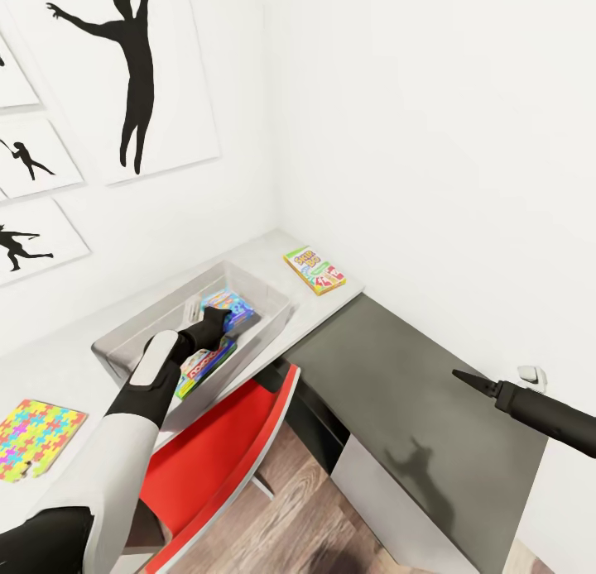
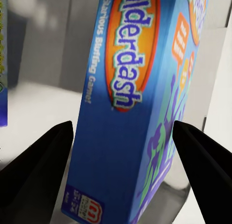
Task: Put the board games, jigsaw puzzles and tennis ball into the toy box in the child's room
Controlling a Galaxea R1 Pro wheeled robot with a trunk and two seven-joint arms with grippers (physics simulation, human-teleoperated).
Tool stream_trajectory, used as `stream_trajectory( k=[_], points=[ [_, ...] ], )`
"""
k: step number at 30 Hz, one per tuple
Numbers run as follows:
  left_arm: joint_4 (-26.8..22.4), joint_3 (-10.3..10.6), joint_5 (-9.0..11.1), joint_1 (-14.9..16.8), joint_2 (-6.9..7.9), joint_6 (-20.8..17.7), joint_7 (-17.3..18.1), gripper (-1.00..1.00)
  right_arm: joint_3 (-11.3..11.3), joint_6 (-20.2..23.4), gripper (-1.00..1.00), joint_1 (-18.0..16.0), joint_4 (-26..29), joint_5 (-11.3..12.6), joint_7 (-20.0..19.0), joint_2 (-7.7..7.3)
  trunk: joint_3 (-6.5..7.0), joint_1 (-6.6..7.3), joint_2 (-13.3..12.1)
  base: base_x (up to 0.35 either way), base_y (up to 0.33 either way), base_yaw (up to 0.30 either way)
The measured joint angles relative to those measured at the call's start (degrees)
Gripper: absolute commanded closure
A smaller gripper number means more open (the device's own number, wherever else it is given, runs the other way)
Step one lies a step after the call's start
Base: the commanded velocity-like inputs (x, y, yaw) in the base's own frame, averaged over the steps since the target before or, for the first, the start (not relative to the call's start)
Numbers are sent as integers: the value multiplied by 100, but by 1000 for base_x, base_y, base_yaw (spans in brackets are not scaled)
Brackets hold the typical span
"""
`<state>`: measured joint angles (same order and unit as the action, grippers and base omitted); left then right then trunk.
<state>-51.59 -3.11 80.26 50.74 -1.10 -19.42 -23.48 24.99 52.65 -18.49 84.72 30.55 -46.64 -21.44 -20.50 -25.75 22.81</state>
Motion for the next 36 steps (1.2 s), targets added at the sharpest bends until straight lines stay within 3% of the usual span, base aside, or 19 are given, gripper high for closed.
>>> stream_trajectory(
  k=[36],
  points=[
    [-215,-6,-3,79,67,-3,3,100,0,0,-100,0,0,0,0,1,-183,0,0,0,0,0]
  ],
)
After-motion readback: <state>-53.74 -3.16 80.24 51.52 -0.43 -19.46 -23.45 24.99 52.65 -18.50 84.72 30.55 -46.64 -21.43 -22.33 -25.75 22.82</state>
